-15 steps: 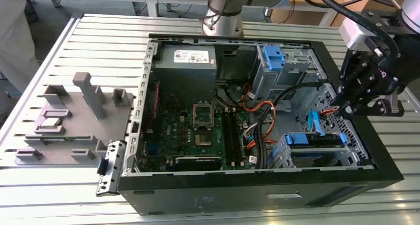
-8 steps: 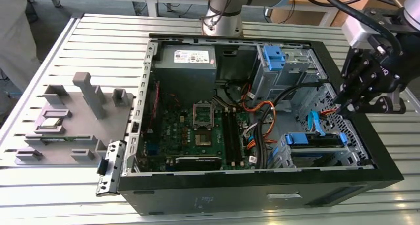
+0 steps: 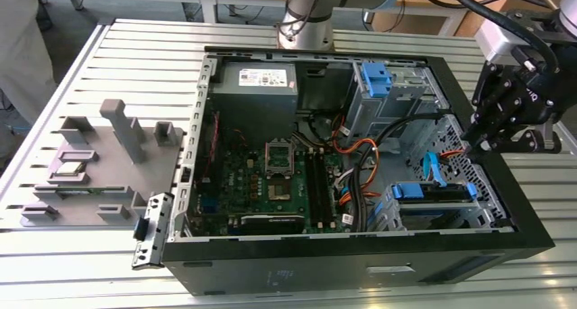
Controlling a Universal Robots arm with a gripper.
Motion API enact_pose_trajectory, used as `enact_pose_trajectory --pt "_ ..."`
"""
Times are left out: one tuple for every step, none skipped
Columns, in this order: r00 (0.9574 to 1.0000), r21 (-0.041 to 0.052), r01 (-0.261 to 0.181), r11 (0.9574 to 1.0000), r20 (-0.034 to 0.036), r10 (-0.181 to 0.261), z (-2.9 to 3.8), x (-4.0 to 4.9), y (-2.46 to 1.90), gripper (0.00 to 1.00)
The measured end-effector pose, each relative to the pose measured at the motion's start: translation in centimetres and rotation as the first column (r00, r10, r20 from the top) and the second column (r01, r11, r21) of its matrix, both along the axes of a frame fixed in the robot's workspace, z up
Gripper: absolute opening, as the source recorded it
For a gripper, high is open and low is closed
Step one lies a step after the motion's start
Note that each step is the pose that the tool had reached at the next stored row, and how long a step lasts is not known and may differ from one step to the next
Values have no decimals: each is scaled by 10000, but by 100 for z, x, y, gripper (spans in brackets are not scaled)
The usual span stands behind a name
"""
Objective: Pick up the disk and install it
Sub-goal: 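Insert the second disk wire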
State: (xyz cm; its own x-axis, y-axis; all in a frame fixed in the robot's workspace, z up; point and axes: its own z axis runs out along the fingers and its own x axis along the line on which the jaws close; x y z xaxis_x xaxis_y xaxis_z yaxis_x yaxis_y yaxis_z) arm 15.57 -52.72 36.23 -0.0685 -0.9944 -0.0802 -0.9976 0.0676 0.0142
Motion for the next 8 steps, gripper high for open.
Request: enact_pose_trajectory --pt "10000 -3 0 10000 -11 0 -1 15 4 30" --pt "10000 -6 0 10000 -25 0 -3 30 6 30" --pt "10000 -12 0 10000 -40 0 -6 46 9 30" --pt "10000 -19 0 10000 -54 0 -7 61 11 30" --pt "10000 -28 0 10000 -69 -1 -9 76 13 30" --pt "10000 -40 1 10000 -85 -1 -11 90 14 30" --pt "9999 -58 0 10000 -102 0 -13 104 14 30" --pt "9999 -86 0 10000 -124 -1 -14 117 14 30"
